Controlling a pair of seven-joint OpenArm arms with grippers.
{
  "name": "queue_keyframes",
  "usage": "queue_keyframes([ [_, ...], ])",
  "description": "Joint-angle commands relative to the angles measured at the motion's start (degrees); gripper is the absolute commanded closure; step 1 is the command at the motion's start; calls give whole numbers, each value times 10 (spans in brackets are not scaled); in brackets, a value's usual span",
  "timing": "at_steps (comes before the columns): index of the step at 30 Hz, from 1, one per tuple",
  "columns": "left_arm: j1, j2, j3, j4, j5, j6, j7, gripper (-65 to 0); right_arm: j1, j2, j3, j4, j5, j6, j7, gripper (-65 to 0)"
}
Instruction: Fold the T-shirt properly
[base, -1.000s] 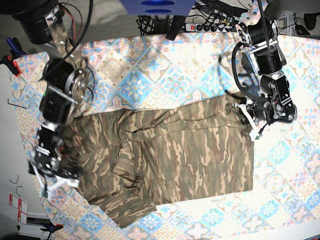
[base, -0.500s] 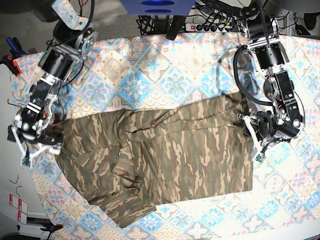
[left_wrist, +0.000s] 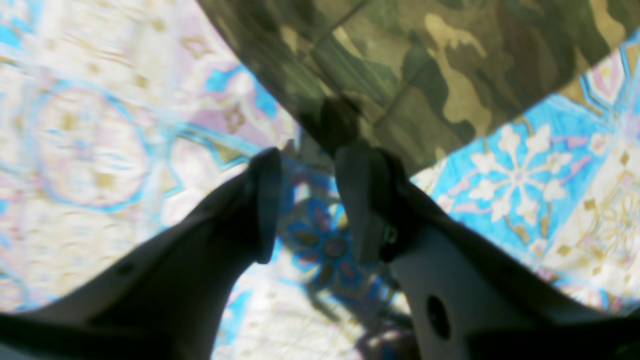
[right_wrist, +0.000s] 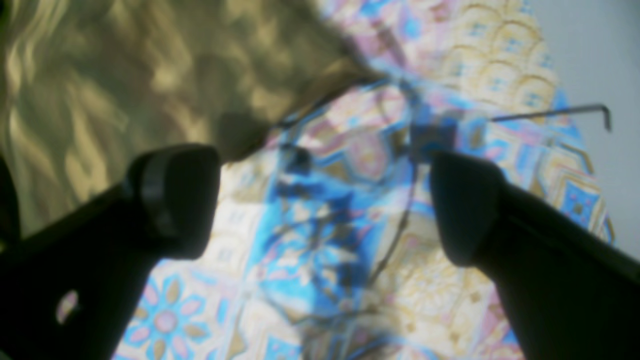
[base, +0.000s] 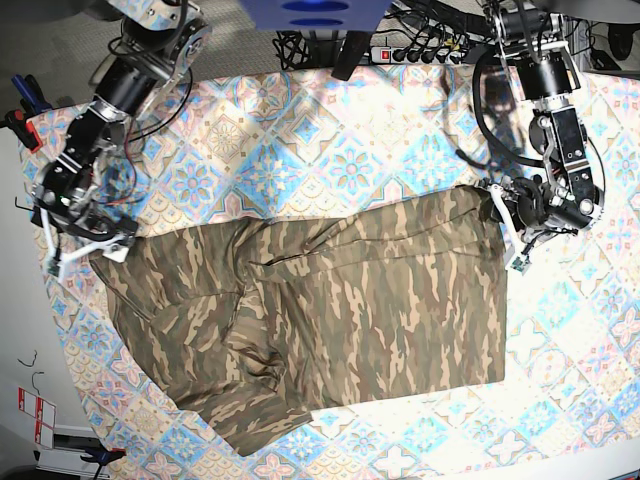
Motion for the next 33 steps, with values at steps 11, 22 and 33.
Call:
queue_keyframes([
  [11,-6,-17,-2,-12,-5,1,-21,-229,-2,9,10,-97,153,16,51,-650],
  [22,-5,-21,-2,-12,-5,1,-22,-228,56,50,6,-319,231,50,175,-650],
  [33,-13,-21,-70,-65,-4,1,-67,-230,144,96,3,-414,234,75,178,-650],
])
